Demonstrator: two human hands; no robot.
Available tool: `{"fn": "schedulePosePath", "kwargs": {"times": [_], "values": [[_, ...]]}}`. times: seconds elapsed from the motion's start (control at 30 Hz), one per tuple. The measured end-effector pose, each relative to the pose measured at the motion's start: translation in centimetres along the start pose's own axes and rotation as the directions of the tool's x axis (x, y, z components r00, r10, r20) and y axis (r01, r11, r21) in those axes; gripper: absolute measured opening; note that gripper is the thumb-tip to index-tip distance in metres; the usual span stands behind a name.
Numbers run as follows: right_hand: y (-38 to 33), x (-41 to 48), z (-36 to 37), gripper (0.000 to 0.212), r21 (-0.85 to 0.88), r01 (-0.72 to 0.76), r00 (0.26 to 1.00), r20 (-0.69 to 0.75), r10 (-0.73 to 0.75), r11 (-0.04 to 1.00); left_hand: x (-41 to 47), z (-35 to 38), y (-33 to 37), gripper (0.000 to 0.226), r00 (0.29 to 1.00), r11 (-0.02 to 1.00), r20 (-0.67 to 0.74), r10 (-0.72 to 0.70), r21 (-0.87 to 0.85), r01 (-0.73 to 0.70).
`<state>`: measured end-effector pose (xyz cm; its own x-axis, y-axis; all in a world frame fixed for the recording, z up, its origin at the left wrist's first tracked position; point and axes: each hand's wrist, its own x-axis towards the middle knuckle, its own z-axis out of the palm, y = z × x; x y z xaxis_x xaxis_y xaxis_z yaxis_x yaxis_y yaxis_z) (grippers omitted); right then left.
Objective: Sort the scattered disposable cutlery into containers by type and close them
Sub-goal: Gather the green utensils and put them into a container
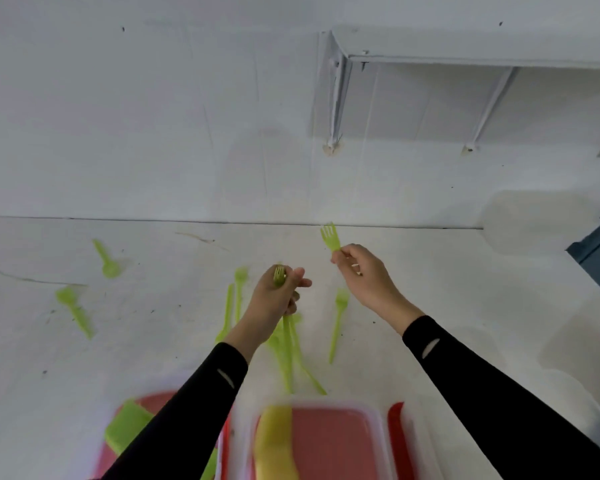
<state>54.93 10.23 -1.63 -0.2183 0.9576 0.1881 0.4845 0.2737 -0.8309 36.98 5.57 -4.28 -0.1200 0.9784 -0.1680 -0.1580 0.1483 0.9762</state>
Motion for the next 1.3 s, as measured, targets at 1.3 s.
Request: {"fn": "schedulePosePath", "kwargs": {"times": [1.3], "values": [[2.2, 1.5, 2.6, 0.009, 0.013, -0.037, 0.898, 0.439, 0.027, 0.999, 9.9, -10.3, -2.8, 0.028, 0.947, 0.533, -0.291, 0.134, 0.827, 0.179]]}}
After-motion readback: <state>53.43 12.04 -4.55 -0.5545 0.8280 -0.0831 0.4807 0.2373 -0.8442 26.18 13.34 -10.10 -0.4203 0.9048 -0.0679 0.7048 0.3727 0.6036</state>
